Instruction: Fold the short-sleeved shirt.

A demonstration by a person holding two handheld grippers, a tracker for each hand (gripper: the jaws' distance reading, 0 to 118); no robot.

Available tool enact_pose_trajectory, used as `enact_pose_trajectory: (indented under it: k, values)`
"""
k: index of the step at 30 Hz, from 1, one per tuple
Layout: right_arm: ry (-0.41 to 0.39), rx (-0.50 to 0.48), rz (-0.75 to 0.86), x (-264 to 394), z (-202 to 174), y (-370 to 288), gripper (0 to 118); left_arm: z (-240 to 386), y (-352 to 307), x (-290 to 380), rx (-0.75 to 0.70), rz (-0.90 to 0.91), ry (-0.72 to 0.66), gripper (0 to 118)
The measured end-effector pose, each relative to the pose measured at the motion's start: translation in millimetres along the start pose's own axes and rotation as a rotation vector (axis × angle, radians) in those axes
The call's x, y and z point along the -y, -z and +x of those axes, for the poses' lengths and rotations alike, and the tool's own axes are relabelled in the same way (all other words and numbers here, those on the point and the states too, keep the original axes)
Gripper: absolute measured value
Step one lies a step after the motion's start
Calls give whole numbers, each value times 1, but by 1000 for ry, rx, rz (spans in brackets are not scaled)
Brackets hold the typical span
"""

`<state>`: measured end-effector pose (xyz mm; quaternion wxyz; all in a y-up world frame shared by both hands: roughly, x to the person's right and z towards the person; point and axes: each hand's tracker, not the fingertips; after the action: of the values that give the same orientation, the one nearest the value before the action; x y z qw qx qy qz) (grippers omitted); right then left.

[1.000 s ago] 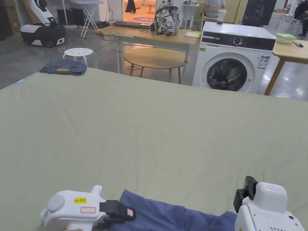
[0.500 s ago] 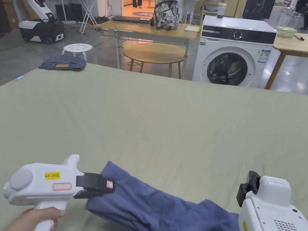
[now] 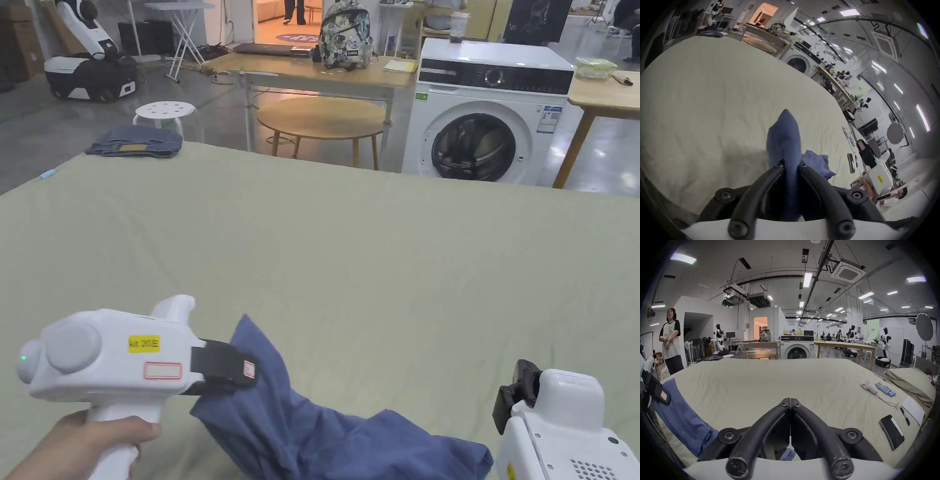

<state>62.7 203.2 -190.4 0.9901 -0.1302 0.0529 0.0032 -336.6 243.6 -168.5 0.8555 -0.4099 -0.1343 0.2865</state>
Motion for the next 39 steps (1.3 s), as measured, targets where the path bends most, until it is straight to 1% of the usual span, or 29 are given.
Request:
enact_pose_trajectory:
  k: [7, 14, 15, 19, 22, 24, 28, 29, 32, 33, 39]
  values:
    - [3, 12, -8, 1, 6, -3, 0, 57, 45, 5, -4, -58, 124, 3]
    - [10, 29, -13, 3, 15, -7, 0, 122, 110, 32, -48, -189, 247, 3]
    - [12, 33, -15, 3, 17, -7, 0, 129, 121, 36, -75, -203, 271, 3]
    - [16, 49, -17, 3, 25, -9, 0, 141, 160, 45, -101, -248, 268, 3]
    - [18, 61, -21, 4, 30, -9, 0, 152, 177, 57, -149, -289, 290, 3]
    - [21, 68, -22, 4, 33, -9, 0, 153, 188, 62, -157, -310, 292, 3]
    - [29, 78, -31, 7, 36, -9, 0, 149, 202, 65, -158, -327, 232, 3]
    - [29, 79, -35, 7, 36, -9, 0, 148, 201, 65, -148, -327, 222, 6]
    - [26, 78, -37, 8, 37, -10, 0, 144, 190, 61, -24, -335, 166, 41]
    - [24, 79, -36, 8, 37, -11, 0, 145, 185, 60, -7, -333, 153, 44]
    - [38, 83, -35, 6, 39, -13, 0, 142, 154, 42, 58, -224, 126, 44]
